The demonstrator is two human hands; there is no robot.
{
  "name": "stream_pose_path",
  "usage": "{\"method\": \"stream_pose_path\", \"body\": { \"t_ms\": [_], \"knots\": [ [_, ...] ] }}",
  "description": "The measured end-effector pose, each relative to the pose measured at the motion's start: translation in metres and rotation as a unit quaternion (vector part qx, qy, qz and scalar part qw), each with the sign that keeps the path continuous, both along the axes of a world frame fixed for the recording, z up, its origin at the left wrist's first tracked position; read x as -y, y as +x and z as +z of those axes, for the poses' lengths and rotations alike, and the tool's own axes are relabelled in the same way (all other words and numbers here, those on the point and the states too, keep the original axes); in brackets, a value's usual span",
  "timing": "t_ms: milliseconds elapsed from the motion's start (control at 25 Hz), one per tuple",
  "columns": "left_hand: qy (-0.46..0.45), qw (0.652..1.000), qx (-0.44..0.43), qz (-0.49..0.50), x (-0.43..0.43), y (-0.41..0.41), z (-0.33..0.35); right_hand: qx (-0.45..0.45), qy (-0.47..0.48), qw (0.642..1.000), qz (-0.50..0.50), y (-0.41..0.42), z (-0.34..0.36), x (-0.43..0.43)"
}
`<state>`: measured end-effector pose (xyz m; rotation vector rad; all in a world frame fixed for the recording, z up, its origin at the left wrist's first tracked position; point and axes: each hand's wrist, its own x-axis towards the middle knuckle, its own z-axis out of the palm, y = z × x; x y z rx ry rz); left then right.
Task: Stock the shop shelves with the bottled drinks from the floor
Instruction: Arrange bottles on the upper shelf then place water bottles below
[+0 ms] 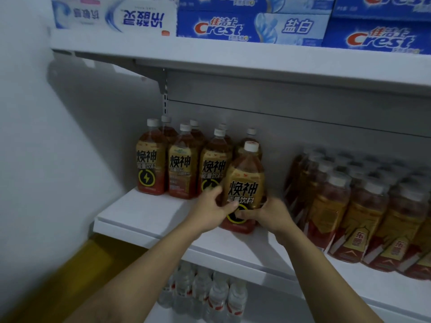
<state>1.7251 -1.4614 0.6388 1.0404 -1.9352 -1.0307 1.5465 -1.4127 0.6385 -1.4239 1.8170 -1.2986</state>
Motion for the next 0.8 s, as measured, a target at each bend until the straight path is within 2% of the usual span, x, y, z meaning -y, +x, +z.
{"method": "stream_pose_path", "body": {
  "t_ms": [200,320,600,800],
  "knots": [
    [0.041,0.999,0.026,-0.008,0.008,-0.010,0.004,0.030,-0.004,0.997,-0.073,-0.007,0.008,0.022],
    [0.034,0.998,0.046,0.022,0.020,-0.002,0.007,-0.001,0.026,0.994,-0.104,-0.016,0.009,0.039],
    [-0.001,0.996,0.084,0.018,0.040,0.005,0.013,-0.050,0.046,0.993,-0.092,-0.014,0.002,0.065],
    [0.011,0.998,0.062,-0.024,0.052,0.001,0.010,-0.098,0.083,0.989,-0.080,-0.013,0.002,0.080]
  ]
}}
